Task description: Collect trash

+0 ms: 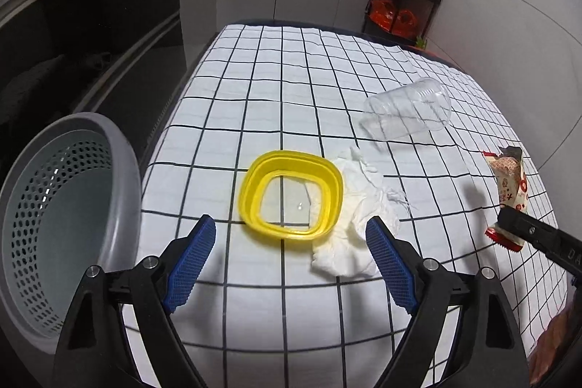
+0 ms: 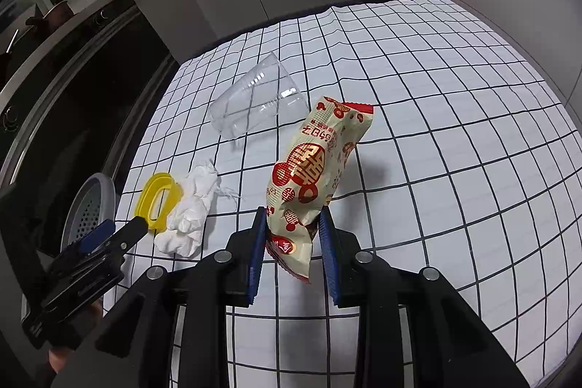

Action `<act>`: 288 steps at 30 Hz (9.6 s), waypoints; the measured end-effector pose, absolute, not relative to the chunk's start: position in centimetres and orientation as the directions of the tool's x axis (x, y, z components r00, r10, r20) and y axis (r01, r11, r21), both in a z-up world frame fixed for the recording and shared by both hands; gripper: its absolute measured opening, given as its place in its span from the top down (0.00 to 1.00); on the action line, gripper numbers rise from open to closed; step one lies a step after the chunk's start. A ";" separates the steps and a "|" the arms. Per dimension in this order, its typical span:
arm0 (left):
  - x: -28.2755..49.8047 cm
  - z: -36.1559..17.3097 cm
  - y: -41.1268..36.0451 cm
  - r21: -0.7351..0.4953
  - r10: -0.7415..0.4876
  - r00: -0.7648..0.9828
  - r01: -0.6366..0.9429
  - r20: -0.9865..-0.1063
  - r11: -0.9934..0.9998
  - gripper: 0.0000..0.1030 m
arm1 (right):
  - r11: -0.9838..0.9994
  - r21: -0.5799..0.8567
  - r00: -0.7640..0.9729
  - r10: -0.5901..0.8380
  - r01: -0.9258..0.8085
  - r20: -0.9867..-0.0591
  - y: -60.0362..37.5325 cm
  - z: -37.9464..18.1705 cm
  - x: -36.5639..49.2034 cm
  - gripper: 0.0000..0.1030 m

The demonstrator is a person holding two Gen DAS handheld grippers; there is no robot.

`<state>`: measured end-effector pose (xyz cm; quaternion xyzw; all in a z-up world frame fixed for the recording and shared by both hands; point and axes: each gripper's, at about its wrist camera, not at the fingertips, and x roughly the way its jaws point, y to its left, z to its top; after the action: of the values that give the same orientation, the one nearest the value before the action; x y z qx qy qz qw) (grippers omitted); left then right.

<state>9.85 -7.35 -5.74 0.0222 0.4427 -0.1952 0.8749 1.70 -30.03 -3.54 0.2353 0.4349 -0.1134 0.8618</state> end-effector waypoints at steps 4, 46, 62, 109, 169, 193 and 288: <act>11.2 -6.7 -7.8 -0.157 -0.331 0.501 0.357 -0.799 0.921 0.19 | 0.870 0.310 0.596 0.023 0.384 -0.803 -29.9 -3.7 2.1 0.73; 8.3 1.9 -0.2 -0.110 -0.309 0.670 0.323 -0.675 0.940 0.34 | 0.920 0.305 0.636 0.086 0.244 -0.767 -25.0 -1.2 3.4 0.73; 8.4 2.6 12.7 -0.005 -0.102 0.723 0.135 -0.683 0.991 0.34 | 0.921 0.390 0.634 0.293 0.014 -0.716 -11.1 0.5 8.6 0.73; 9.9 -0.6 19.8 -0.035 -0.027 0.651 0.001 -0.759 0.999 0.25 | 0.921 0.350 0.545 0.385 -0.172 -0.745 0.5 -1.2 14.1 0.49; 4.5 -3.1 -6.9 -0.008 -0.262 0.643 0.369 -0.720 0.929 0.12 | 0.916 0.301 0.661 0.054 0.266 -0.748 -28.3 -1.6 -0.7 0.48; 9.5 -8.6 -13.5 0.000 -0.242 0.540 0.408 -0.806 0.913 0.39 | 0.896 0.323 0.632 0.062 0.306 -0.772 -29.9 -2.9 -0.6 0.48; 8.1 2.5 13.7 0.019 -0.047 0.715 0.084 -0.697 0.996 0.84 | 0.971 0.178 0.698 0.015 0.162 -0.716 -10.2 1.4 9.2 0.46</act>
<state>8.06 13.70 2.53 0.0249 0.3756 -0.0355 0.9258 9.22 -10.20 1.40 0.1145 0.3866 -0.0402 0.9142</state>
